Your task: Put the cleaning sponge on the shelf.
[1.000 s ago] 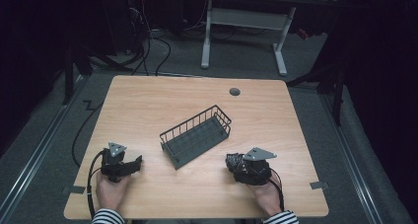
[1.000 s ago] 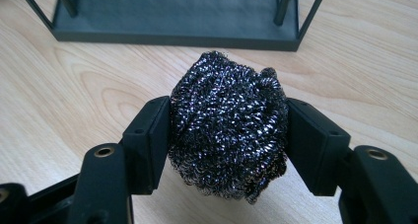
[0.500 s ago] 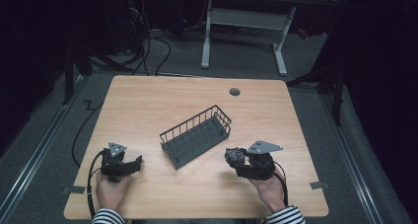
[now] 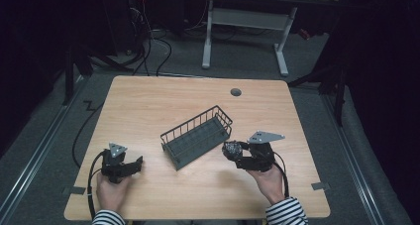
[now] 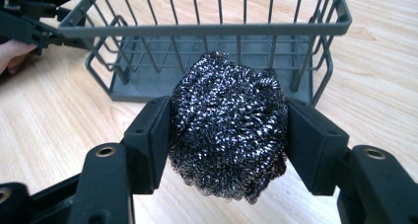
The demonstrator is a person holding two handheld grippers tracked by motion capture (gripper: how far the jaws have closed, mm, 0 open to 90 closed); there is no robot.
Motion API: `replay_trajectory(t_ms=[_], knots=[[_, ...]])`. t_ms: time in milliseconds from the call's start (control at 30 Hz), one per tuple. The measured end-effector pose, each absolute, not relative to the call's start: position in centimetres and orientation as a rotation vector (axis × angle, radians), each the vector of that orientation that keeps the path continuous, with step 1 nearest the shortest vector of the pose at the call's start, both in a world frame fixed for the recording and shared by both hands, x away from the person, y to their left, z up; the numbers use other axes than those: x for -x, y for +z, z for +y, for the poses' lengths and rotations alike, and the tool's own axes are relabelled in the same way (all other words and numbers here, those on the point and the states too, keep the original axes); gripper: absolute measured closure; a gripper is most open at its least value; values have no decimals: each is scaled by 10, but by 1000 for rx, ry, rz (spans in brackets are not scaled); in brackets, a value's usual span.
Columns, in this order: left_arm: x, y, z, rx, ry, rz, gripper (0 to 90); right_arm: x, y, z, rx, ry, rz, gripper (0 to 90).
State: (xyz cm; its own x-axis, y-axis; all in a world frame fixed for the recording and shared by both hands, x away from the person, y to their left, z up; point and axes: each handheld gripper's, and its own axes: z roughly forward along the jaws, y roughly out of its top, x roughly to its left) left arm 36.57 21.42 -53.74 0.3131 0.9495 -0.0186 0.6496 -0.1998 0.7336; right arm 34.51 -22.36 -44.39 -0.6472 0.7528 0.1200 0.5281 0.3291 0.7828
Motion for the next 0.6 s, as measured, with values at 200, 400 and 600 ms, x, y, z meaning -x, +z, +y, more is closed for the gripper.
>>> replay_trajectory(t_ms=[200,400,600], knots=[[-366,-537,214,-1938,596,1413,204,-355,-431,-216,-1135,1239,2323,390],[-366,-537,214,-1937,596,1413,204,-369,-418,-208,-1102,1249,2333,390],[-366,-537,214,-1936,596,1413,204,-382,-406,-198,-1077,1243,2325,388]])
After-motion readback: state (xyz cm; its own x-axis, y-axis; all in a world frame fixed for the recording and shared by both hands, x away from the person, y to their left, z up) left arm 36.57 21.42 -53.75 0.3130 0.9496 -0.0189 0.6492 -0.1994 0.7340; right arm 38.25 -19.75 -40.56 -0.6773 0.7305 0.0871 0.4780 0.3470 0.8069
